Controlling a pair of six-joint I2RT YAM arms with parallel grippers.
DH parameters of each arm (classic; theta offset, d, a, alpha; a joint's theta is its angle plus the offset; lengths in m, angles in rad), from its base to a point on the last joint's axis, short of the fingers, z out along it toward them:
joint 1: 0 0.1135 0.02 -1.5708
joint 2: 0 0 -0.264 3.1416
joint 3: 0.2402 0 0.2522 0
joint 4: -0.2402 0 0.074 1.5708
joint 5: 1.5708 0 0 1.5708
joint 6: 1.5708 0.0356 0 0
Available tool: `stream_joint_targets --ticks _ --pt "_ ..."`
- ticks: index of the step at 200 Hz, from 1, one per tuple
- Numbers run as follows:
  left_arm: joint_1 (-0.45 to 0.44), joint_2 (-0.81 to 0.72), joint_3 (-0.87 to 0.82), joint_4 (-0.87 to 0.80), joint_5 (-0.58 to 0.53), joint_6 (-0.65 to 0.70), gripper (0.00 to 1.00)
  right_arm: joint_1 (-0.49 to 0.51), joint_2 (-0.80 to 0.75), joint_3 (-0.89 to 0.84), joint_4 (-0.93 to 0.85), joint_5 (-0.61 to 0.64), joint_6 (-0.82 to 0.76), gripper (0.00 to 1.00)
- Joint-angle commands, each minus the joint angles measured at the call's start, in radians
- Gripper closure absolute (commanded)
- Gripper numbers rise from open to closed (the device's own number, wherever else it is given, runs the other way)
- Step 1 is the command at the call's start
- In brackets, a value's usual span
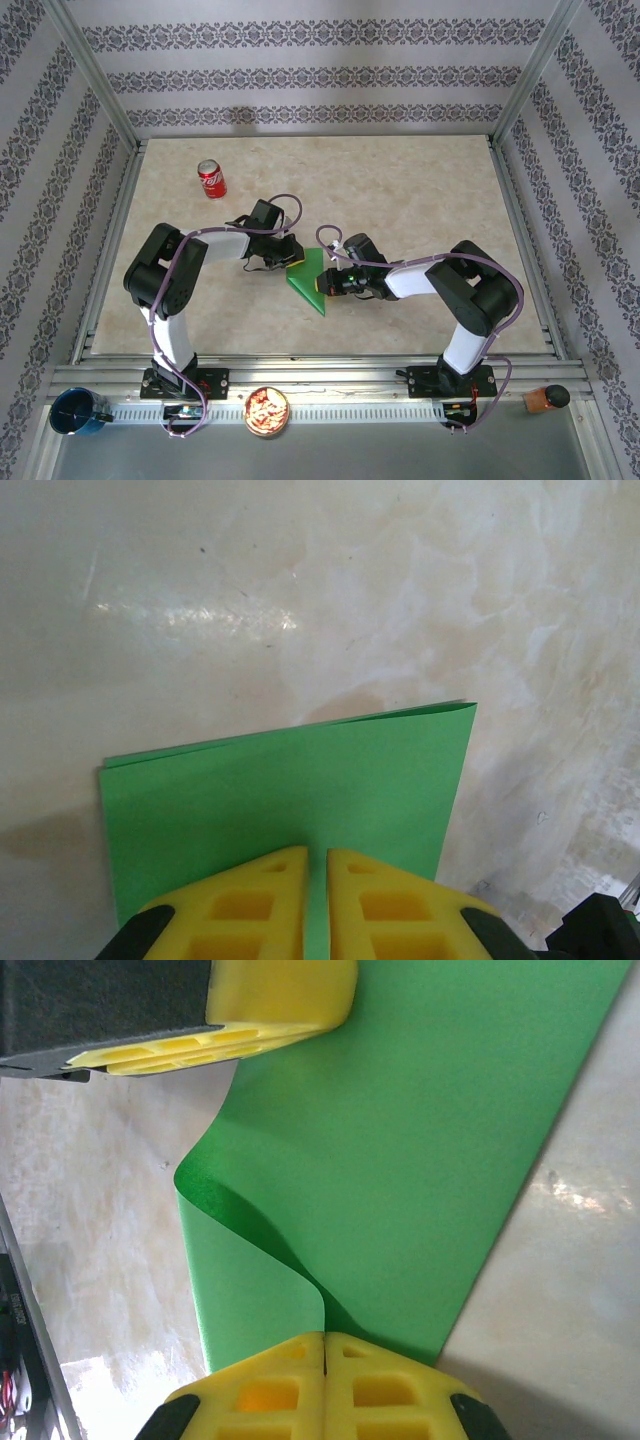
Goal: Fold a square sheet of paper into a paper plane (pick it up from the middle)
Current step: Third fold the triangle at the center of the table.
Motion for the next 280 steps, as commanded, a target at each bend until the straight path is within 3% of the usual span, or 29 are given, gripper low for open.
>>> stream_joint_targets --ticks 1,143,189,207,248,280 --pt "0.009 0.016 0.006 -0.017 -0.005 0.028 0.86 -0.001 0.026 0.024 -0.014 -0.017 -0.018 1.0" --pt "0.009 -0.01 0.029 -0.033 0.016 0.035 0.86 -0.01 0.044 0.013 -0.028 -0.016 -0.026 1.0" --pt "0.006 -0.157 0.013 -0.036 -0.022 0.022 0.8 -0.01 0.05 0.009 -0.026 -0.009 -0.018 1.0" --pt "0.005 -0.239 -0.07 0.036 -0.045 -0.066 0.8 -0.01 0.052 0.007 -0.025 -0.004 -0.013 1.0" --pt "-0.027 -0.395 -0.357 0.442 -0.011 -0.353 0.94 -0.01 0.046 0.004 -0.02 0.015 0.002 1.0" --pt "-0.108 -0.454 -0.441 0.499 -0.084 -0.422 1.0 -0.01 0.047 0.003 -0.019 0.023 0.006 1.0"
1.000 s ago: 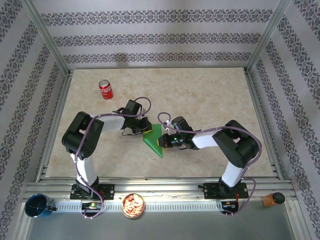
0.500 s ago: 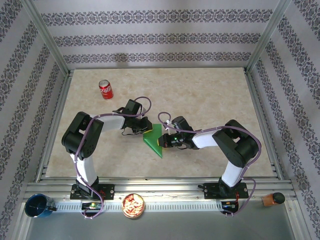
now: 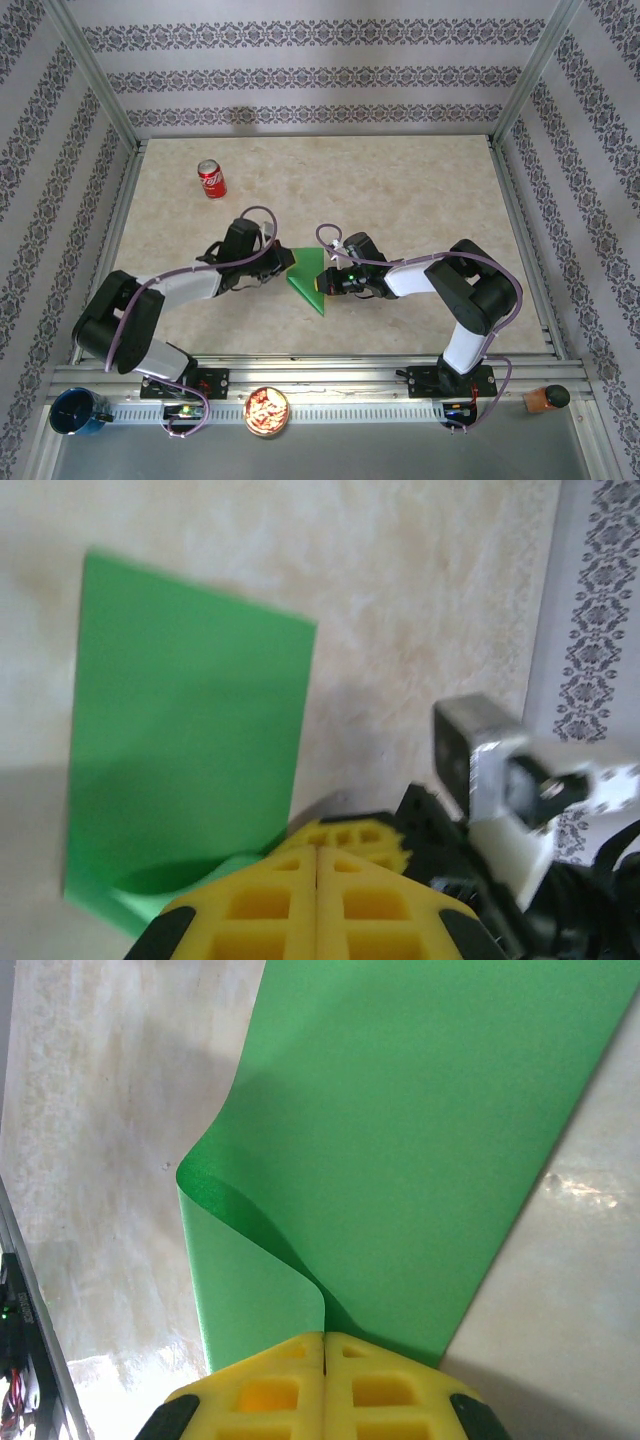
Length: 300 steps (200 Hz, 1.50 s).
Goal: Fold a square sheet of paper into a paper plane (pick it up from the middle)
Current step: Third fold the triangle at the center of the table.
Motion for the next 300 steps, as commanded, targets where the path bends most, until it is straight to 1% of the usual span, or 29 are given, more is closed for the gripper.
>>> stream_joint_targets --ticks 1,17,35,69,93,117,142,168,203,248,273,300 --pt "-0.063 -0.048 -0.039 0.148 -0.06 -0.122 1.0 -0.003 0.038 -0.005 -0.012 0.039 0.002 1.0" --pt "-0.098 -0.058 -0.071 0.14 -0.105 -0.13 1.0 -0.001 0.039 -0.006 -0.012 0.04 0.005 1.0" --pt "-0.114 -0.042 -0.11 0.198 -0.122 -0.161 1.0 -0.001 0.039 -0.008 -0.014 0.041 0.005 1.0" --pt "-0.124 0.056 -0.104 0.303 -0.079 -0.152 1.0 -0.001 0.041 -0.011 -0.014 0.043 0.005 1.0" --pt "-0.133 0.126 -0.104 0.388 -0.058 -0.182 1.0 -0.002 0.04 -0.012 -0.018 0.043 0.002 1.0" --pt "-0.141 0.149 -0.113 0.411 -0.064 -0.195 1.0 -0.001 0.036 -0.016 -0.02 0.05 0.001 1.0" --pt "-0.143 0.119 -0.131 0.386 -0.081 -0.19 1.0 -0.001 0.038 -0.016 -0.021 0.052 0.001 1.0" --pt "-0.143 0.075 -0.133 0.295 -0.091 -0.165 1.0 -0.001 0.045 -0.011 -0.021 0.049 0.002 1.0" --pt "-0.143 0.041 -0.138 0.22 -0.087 -0.137 1.0 -0.001 0.042 -0.007 -0.026 0.051 -0.001 1.0" --pt "-0.143 0.07 -0.122 0.222 -0.069 -0.147 1.0 -0.001 0.042 -0.009 -0.027 0.051 0.001 1.0" --pt "-0.143 0.091 -0.125 0.248 -0.067 -0.153 1.0 -0.002 0.041 -0.007 -0.032 0.048 -0.002 1.0" --pt "-0.143 0.094 -0.124 0.236 -0.075 -0.147 1.0 -0.002 0.037 -0.01 -0.032 0.051 -0.002 1.0"
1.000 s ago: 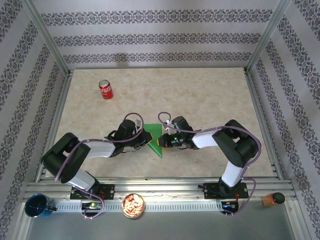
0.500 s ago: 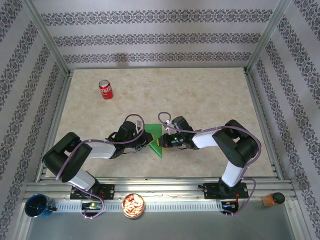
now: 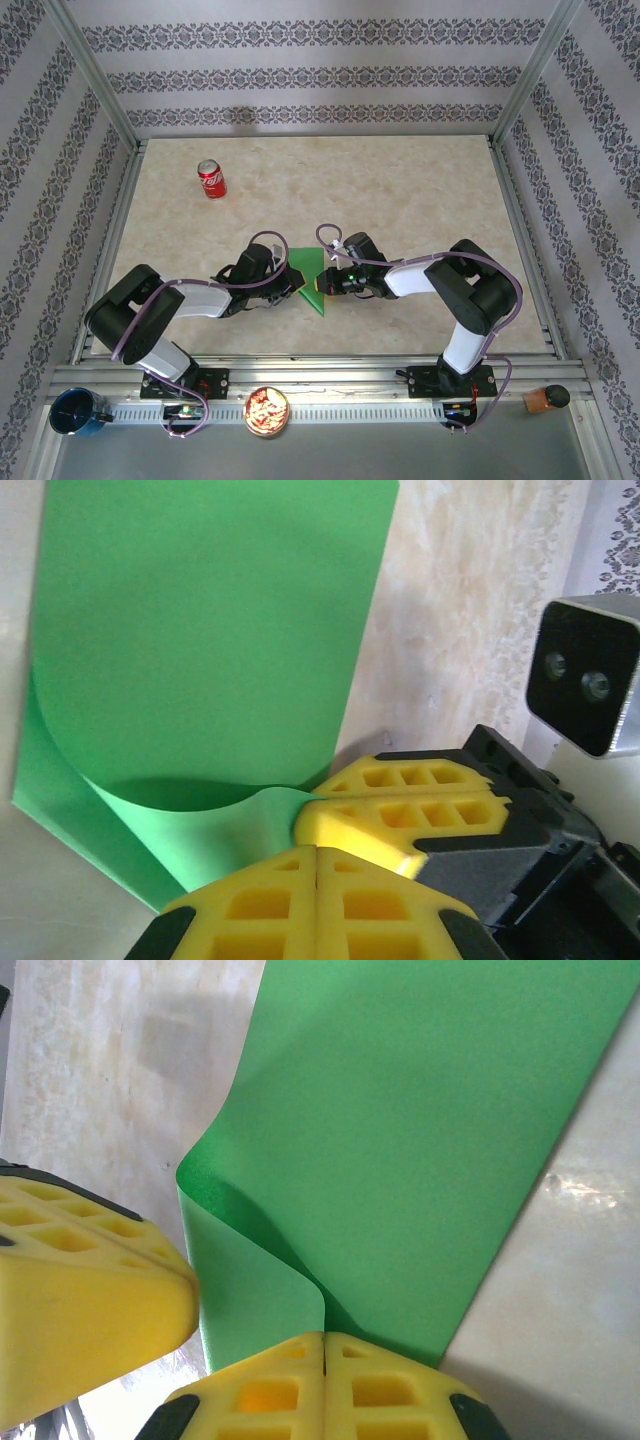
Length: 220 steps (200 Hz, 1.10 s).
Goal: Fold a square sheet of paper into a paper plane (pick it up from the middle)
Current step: Third fold the triangle at the center of the table.
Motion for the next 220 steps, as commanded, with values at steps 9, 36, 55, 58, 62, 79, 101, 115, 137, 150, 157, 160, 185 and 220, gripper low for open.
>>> stream_joint_targets --ticks 9,36,55,58,62,79,101,115,137,150,157,160,185,220 --pt "-0.011 0.006 0.01 -0.033 -0.004 0.025 1.0 -0.002 0.038 -0.01 -0.032 0.05 -0.003 1.0" --pt "-0.011 0.007 0.009 -0.05 -0.008 0.039 1.0 -0.002 0.04 -0.008 -0.032 0.049 -0.003 1.0" --pt "-0.011 0.01 0.003 -0.047 -0.01 0.042 1.0 -0.002 0.039 -0.008 -0.032 0.05 -0.003 1.0" --pt "-0.011 0.01 0.003 -0.044 -0.009 0.045 1.0 -0.001 0.04 -0.009 -0.032 0.05 -0.003 1.0" --pt "-0.011 0.01 0.003 -0.04 -0.007 0.046 1.0 -0.001 0.04 -0.008 -0.033 0.05 -0.002 1.0" --pt "-0.011 -0.001 0.003 -0.04 -0.004 0.05 1.0 -0.001 0.04 -0.01 -0.035 0.054 -0.003 1.0" --pt "-0.011 -0.014 0.007 -0.067 -0.009 0.061 1.0 -0.002 0.046 -0.008 -0.034 0.056 0.0 1.0" --pt "-0.011 -0.011 0.011 -0.086 -0.011 0.068 1.0 -0.001 0.047 -0.008 -0.032 0.054 0.0 1.0" --pt "-0.011 0.005 0.013 -0.084 -0.009 0.072 1.0 -0.002 0.049 -0.008 -0.032 0.054 0.001 1.0" --pt "-0.011 0.012 0.013 -0.075 -0.009 0.07 1.0 -0.001 0.049 -0.008 -0.032 0.054 0.002 1.0" --pt "-0.011 0.017 0.013 -0.071 -0.01 0.069 1.0 0.0 0.048 -0.01 -0.032 0.053 0.002 1.0" --pt "-0.011 0.018 0.013 -0.07 -0.01 0.069 1.0 -0.001 0.047 -0.01 -0.032 0.053 0.002 1.0" --pt "-0.011 0.03 0.015 -0.073 -0.019 0.075 1.0 0.0 0.045 -0.011 -0.032 0.053 0.0 1.0" --pt "-0.011 0.052 0.016 -0.062 -0.021 0.079 1.0 -0.001 0.044 -0.01 -0.032 0.05 0.0 1.0"
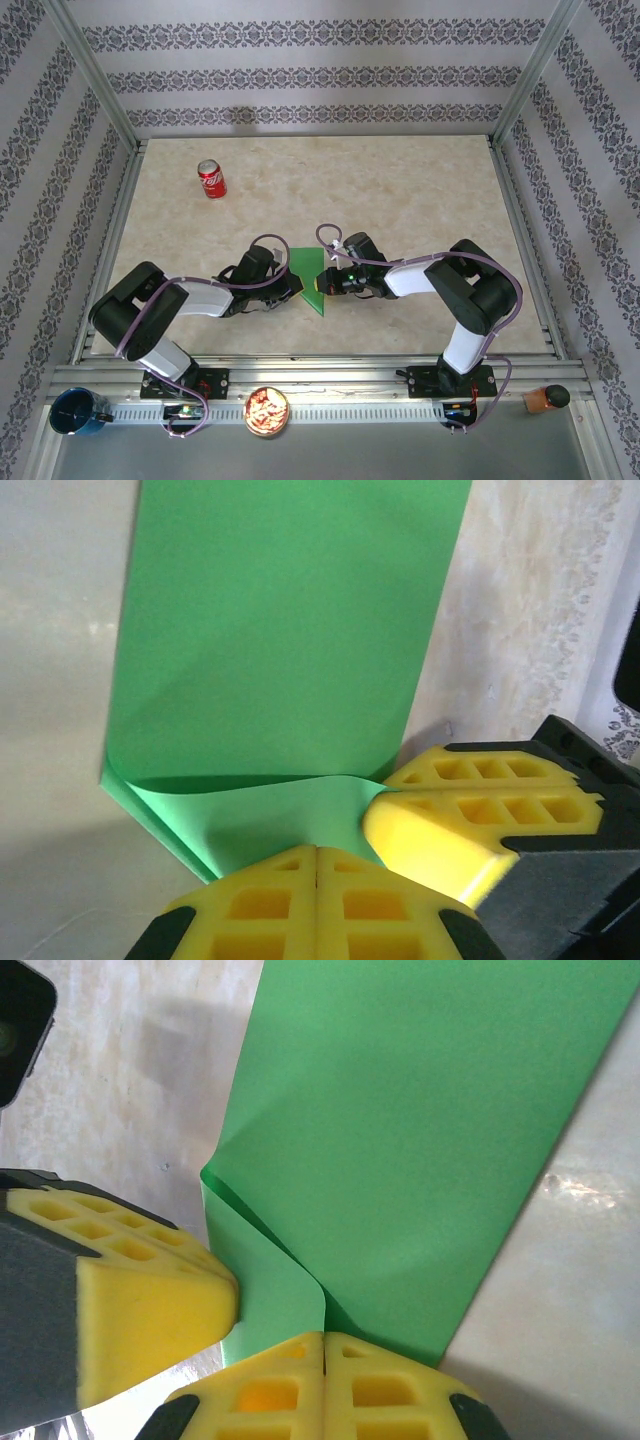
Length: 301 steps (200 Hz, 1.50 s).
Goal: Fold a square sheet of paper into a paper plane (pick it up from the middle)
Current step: Third fold the triangle at the center of the table.
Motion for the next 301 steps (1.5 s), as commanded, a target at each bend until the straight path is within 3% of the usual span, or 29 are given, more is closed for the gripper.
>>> stream_joint_targets --ticks 1,79,128,153,174,215,248,301 --pt "-0.011 0.025 0.015 -0.01 -0.017 0.029 1.0 -0.001 0.044 -0.01 -0.031 0.047 0.0 1.0" --pt "-0.011 0.032 0.003 -0.073 -0.031 0.049 1.0 -0.001 0.008 0.006 -0.037 0.02 0.012 0.98" --pt "-0.011 0.045 0.01 -0.073 -0.021 0.061 1.0 -0.014 -0.172 0.028 -0.199 0.064 -0.008 0.67" --pt "-0.011 0.047 0.01 -0.069 -0.022 0.06 1.0 -0.01 -0.271 0.021 -0.294 0.103 -0.015 0.56" --pt "-0.011 0.047 0.009 -0.067 -0.024 0.061 1.0 0.024 -0.291 0.04 -0.343 -0.001 -0.039 0.63" --pt "-0.011 0.047 0.013 -0.068 -0.019 0.064 1.0 0.129 -0.213 0.09 -0.393 0.001 -0.016 0.87" --pt "-0.011 0.054 0.01 -0.052 -0.013 0.057 1.0 0.148 -0.148 0.135 -0.41 0.021 -0.001 0.92" --pt "-0.011 0.054 0.015 -0.052 -0.009 0.058 1.0 0.153 -0.073 0.178 -0.422 0.029 0.003 0.92"
